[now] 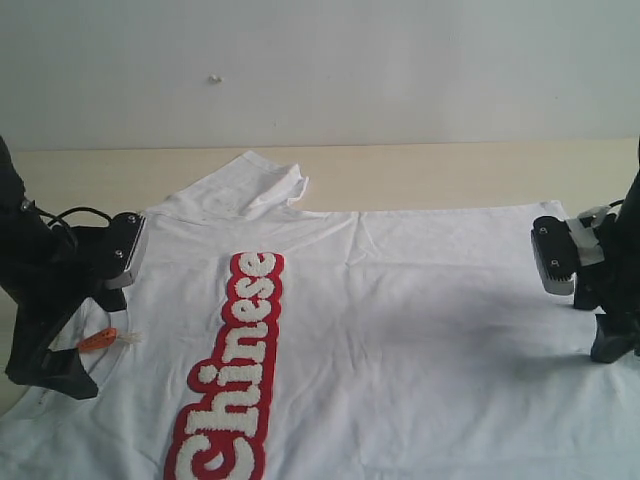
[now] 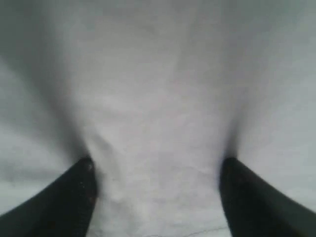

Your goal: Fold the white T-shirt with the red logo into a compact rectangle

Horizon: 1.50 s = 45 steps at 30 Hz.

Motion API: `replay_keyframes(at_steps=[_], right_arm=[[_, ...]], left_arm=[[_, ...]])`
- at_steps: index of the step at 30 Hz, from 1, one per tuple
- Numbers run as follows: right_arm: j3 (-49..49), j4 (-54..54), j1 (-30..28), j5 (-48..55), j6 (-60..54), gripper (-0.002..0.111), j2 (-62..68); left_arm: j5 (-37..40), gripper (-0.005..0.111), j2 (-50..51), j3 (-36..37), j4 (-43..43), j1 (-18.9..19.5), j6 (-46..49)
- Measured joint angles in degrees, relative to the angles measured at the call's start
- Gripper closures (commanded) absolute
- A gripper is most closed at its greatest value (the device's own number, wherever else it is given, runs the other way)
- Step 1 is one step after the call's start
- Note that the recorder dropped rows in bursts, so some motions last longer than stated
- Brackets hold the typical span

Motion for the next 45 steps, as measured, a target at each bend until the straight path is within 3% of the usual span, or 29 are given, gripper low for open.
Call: replay_keyframes(at_steps=[3,6,21,30,32,34,40,45], right_arm=[[-0.1,0.0,0.0,0.0,0.4,0.094,0.11],[-0.1,0.0,0.0,0.0,0.81,0.108,0.11],[-0.1,0.14,0.0,-0.12,3.24,0.108,0.11],[-0.1,0.28,0.0,-0.12,3.39,0.108,0.11],[-0.1,0.28,0.0,-0.12,3.52,0.108,0.11],[-0.1,0.41,0.0,-0.12,4.16,0.108,0.11],[-0.1,0.41,0.0,-0.26,4.7,0.108,0.11],[-0.1,0.41,0.0,-0.26,4.78,0.108,0.11]], left_arm=[[-0.23,0.001,0.13,0.0,-0.39,0.0,0.0],[-0.47,0.001,0.13,0.0,-0.98,0.0,0.21],[-1.25,0.001,1.34,-0.12,-2.17,0.0,2.86],[-1.36,0.003,4.54,-0.68,-0.38,0.0,-1.41],[-1.38,0.011,4.75,-0.73,-0.28,0.0,-1.81],[-1.6,0.027,4.98,-0.82,-0.15,0.0,-1.87],[-2.9,0.107,6.49,-1.44,-0.57,0.0,-3.04],[-2.55,0.106,6.61,-1.58,-0.98,0.0,-4.97]])
